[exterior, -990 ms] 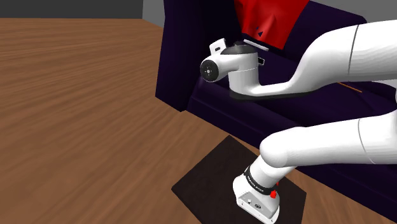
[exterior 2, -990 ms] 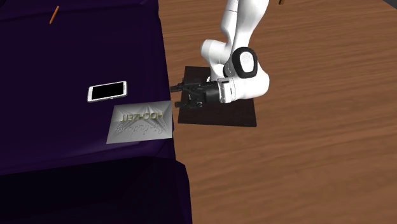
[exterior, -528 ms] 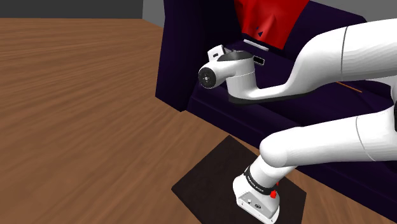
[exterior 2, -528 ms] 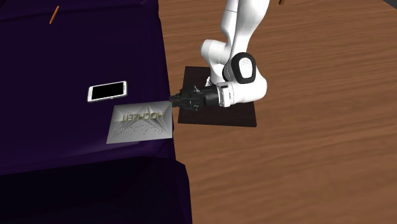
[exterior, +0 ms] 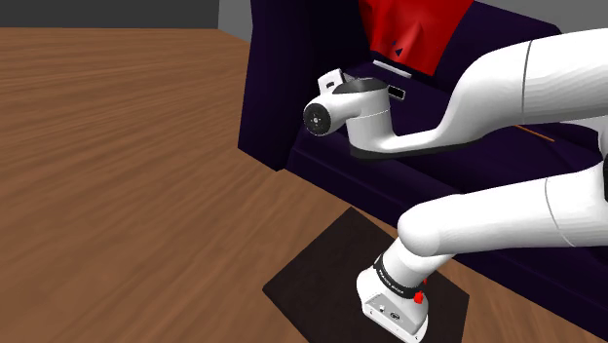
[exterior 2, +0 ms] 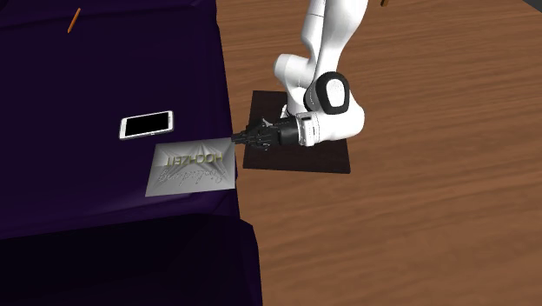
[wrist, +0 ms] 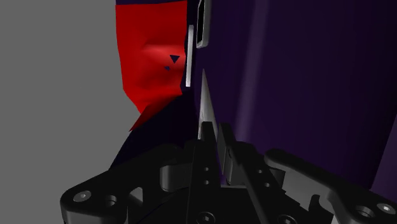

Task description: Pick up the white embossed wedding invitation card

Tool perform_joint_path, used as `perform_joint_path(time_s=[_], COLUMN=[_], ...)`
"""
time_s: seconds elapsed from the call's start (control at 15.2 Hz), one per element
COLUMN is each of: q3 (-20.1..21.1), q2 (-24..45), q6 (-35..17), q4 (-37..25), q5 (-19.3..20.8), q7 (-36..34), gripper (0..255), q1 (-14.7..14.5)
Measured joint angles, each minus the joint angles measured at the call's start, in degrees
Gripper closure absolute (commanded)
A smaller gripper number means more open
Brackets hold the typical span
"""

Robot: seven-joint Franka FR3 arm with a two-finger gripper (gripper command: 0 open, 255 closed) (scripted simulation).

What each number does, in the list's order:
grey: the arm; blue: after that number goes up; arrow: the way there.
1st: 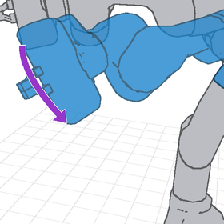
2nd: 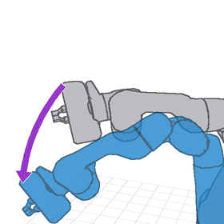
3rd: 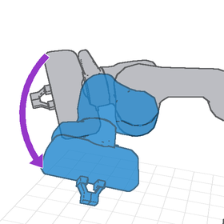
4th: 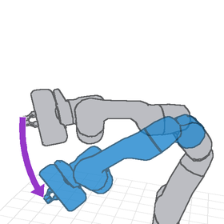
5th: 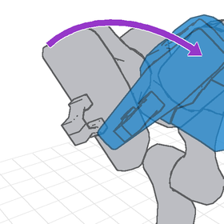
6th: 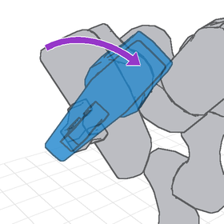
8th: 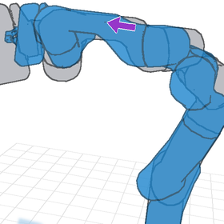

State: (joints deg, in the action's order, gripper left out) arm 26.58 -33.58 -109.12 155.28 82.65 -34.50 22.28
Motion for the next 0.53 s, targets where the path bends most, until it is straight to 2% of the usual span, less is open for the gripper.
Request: perform_joint_path(time_s=[0.53], q3=[-1.80], q2=[-2.83], q6=[-0.82], q4=[-2.34], q5=[-1.02], q7=[5.50], gripper=[255], q1=[-0.45])
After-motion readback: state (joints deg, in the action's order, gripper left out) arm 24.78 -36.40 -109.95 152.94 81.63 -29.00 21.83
